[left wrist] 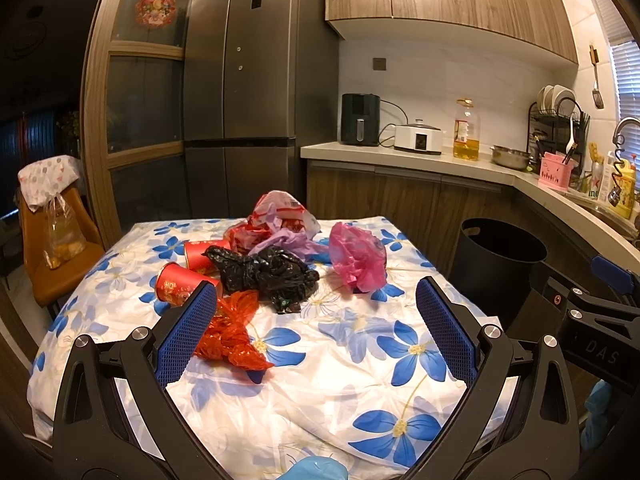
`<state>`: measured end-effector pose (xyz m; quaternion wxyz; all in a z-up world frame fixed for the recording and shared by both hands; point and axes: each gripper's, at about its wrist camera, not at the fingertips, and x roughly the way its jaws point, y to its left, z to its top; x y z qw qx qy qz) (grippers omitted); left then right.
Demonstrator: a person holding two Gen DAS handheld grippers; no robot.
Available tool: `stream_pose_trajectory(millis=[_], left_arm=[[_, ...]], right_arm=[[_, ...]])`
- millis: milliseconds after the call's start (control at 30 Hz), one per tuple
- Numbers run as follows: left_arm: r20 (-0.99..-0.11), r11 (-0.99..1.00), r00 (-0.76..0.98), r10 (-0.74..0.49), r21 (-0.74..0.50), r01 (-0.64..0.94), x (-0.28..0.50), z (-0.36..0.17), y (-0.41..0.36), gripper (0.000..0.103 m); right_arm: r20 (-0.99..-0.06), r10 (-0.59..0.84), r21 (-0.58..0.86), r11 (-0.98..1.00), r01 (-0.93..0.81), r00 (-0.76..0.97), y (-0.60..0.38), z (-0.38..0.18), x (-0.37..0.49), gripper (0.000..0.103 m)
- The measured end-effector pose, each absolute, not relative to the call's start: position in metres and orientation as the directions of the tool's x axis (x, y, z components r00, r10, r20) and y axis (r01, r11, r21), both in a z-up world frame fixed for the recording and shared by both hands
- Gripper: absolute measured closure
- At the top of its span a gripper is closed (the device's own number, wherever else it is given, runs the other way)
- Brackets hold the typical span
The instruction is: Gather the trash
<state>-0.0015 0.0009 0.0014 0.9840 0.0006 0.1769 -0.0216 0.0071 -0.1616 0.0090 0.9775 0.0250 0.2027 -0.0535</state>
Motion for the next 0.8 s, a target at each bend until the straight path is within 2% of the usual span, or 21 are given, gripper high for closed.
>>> stream_pose_trajectory(millis=[800], left_arm=[[-0.347,0.999,0.936,-0.054,-0.014,0.052,-0.0003,0.0012,-0.0027,0.005]], right_arm=[[-0.396,-0.092,0.03,0.993,0.113,0.913,-0.1627,0.0081,0.0071,0.005]])
